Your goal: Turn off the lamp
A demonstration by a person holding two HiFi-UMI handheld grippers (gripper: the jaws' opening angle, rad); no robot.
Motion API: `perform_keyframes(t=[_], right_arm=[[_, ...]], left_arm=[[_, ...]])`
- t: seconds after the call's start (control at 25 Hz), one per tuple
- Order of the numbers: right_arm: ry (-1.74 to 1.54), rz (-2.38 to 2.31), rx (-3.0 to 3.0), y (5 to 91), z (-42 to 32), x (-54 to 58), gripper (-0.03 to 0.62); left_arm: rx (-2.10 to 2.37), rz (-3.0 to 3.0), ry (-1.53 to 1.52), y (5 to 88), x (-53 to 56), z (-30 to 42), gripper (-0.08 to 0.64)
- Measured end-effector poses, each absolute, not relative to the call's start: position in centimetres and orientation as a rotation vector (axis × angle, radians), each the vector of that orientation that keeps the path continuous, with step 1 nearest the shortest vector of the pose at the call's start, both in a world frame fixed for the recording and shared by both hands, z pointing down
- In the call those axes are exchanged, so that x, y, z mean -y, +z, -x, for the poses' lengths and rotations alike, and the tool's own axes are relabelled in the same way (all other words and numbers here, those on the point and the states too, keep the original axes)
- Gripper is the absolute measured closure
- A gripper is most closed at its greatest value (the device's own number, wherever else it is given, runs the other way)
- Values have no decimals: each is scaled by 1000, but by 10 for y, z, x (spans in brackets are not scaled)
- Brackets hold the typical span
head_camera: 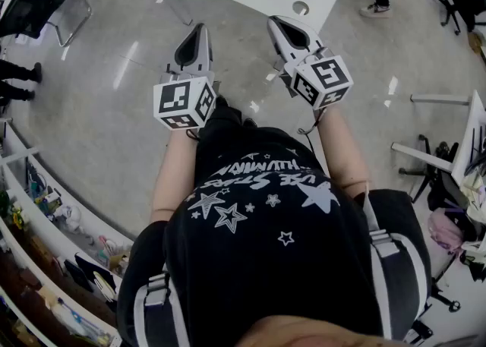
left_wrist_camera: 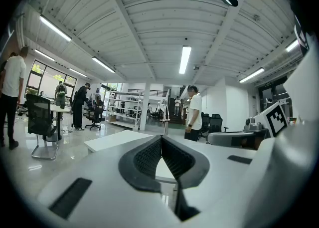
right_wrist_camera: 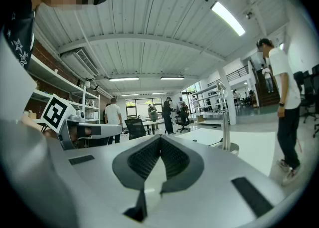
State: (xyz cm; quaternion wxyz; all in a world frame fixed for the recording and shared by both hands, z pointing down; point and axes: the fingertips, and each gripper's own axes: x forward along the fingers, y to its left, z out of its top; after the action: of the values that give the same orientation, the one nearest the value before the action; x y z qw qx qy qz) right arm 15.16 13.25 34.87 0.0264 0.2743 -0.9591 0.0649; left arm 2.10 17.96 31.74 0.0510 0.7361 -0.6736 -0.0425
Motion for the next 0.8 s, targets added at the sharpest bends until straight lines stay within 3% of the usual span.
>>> perform_keyframes(t=[0.8], right_arm=[[185,-972,2913,349,-109,-34,587]], left_arm=[[1969,-2303,-182,318,-73,34,549]])
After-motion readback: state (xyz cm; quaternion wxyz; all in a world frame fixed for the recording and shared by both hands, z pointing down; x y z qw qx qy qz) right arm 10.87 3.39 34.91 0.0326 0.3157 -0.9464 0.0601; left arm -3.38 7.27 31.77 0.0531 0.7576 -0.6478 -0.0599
